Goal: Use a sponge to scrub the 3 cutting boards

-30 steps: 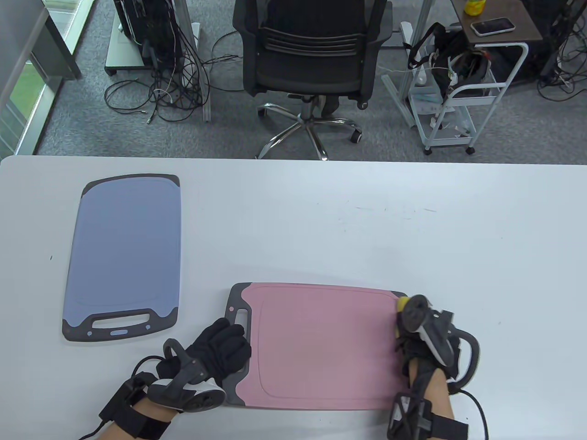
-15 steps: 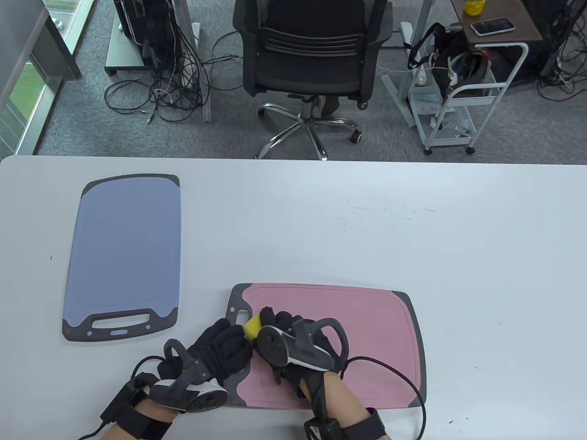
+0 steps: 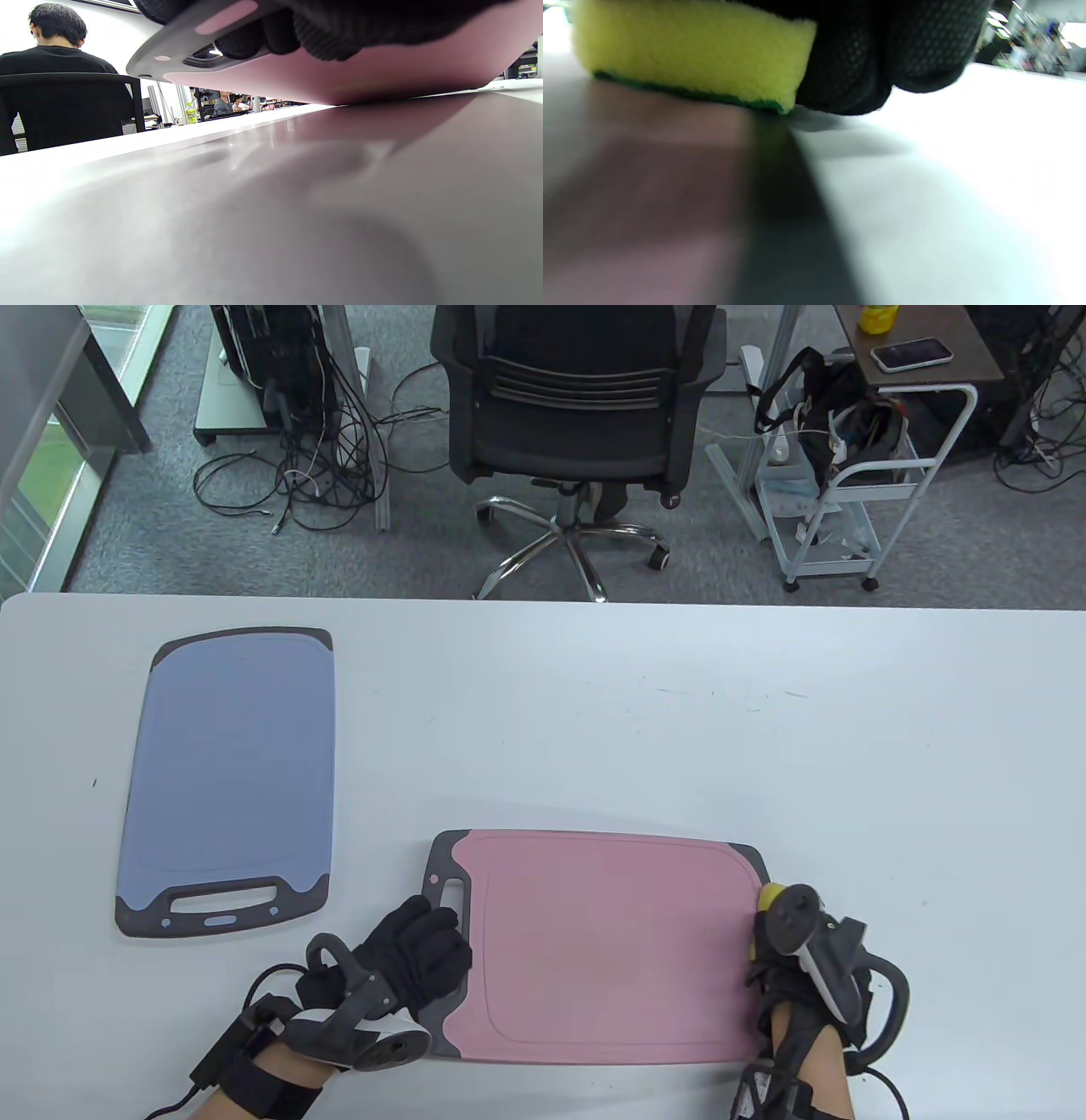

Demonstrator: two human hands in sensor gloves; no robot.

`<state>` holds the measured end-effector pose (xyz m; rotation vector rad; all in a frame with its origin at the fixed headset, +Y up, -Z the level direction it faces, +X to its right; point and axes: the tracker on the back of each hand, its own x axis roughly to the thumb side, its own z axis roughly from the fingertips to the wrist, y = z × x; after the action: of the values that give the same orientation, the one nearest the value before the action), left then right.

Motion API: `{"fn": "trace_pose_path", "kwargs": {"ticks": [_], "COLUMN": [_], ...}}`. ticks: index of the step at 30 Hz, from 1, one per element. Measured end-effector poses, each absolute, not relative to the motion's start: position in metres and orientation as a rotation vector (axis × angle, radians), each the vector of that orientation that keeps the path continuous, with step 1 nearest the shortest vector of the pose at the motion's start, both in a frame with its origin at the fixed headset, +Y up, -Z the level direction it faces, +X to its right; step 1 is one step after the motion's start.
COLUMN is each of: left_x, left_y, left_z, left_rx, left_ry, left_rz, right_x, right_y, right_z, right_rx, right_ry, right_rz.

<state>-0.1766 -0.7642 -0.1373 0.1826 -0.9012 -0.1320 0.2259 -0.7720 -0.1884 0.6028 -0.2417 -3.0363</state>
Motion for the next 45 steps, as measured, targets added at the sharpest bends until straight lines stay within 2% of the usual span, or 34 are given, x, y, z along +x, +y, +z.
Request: {"fn": "trace_pose_path", "kwargs": {"ticks": [3,6,8,10,11,12,14,16,18,20,21,23,24,26,28,30,33,35,36,39,41,44,45], "left_x": [-0.175,-0.173,-0.173,-0.175,-0.176,-0.176,-0.174,-0.173,-0.173,-0.174,-0.174,-0.174,-0.174,-0.174,-0.174,-0.173,-0.172,-0.172,-0.173,-0.173,-0.171,-0.171,-0.171], "left_y": [-0.764,-0.764,-0.764,-0.764,-0.764,-0.764,-0.764,-0.764,-0.764,-0.764,-0.763,-0.763,-0.763,-0.763,-0.763,-0.763,-0.763,-0.763,-0.763,-0.763,-0.763,-0.763,-0.763], "left_z": [-0.136,-0.134,-0.134,-0.136,-0.137,-0.137,-0.136,-0.135,-0.137,-0.138,-0.138,-0.137,-0.137,-0.137,-0.136,-0.135,-0.135,-0.135,-0.135,-0.136,-0.136,-0.136,-0.136], "left_rx": [0.188,0.195,0.199,0.182,0.182,0.183,0.181,0.184,0.175,0.179,0.181,0.185,0.186,0.188,0.191,0.197,0.197,0.197,0.195,0.182,0.177,0.179,0.179], "left_ry": [-0.9,-0.903,-0.904,-0.891,-0.899,-0.899,-0.905,-0.913,-0.913,-0.907,-0.904,-0.906,-0.907,-0.906,-0.906,-0.91,-0.911,-0.911,-0.911,-0.908,-0.91,-0.913,-0.913], "left_rz": [-0.148,-0.169,-0.176,-0.175,-0.145,-0.153,-0.173,-0.177,-0.162,-0.148,-0.148,-0.154,-0.156,-0.157,-0.159,-0.169,-0.179,-0.179,-0.18,-0.174,-0.184,-0.188,-0.187], "right_x": [0.134,0.032,-0.015,-0.021,-0.005,0.009,0.057,0.123,0.185,0.231,0.246,0.253,0.248,0.225,0.182,0.12,0.026,-0.007,-0.015,0.015,0.063,0.141,0.172], "right_y": [-0.759,-0.746,-0.74,-0.738,-0.742,-0.745,-0.751,-0.761,-0.768,-0.774,-0.777,-0.78,-0.78,-0.772,-0.765,-0.758,-0.745,-0.741,-0.741,-0.745,-0.751,-0.763,-0.765], "right_z": [-0.195,-0.179,-0.162,-0.159,-0.166,-0.17,-0.18,-0.189,-0.186,-0.181,-0.176,-0.173,-0.174,-0.181,-0.187,-0.183,-0.163,-0.148,-0.145,-0.157,-0.17,-0.184,-0.184], "right_rx": [0.055,-0.505,-0.734,-0.602,-0.636,-0.574,-0.262,0.07,0.384,0.653,0.755,0.879,0.862,0.682,0.334,0.045,-0.614,-0.815,-0.762,-0.692,-0.338,0.072,0.298], "right_ry": [-0.163,-0.171,-0.105,-0.027,-0.063,-0.081,-0.186,-0.194,-0.209,-0.244,-0.315,-0.27,-0.248,-0.253,-0.268,-0.158,-0.15,-0.102,-0.052,-0.118,-0.184,-0.154,-0.197], "right_rz": [-3.179,-3.178,-3.059,-2.925,-2.942,-3.02,-3.141,-3.138,-3.085,-3.05,-3.076,-3.268,-3.254,-3.086,-3.06,-3.129,-3.082,-3.026,-2.987,-3.019,-3.142,-3.057,-3.031]}}
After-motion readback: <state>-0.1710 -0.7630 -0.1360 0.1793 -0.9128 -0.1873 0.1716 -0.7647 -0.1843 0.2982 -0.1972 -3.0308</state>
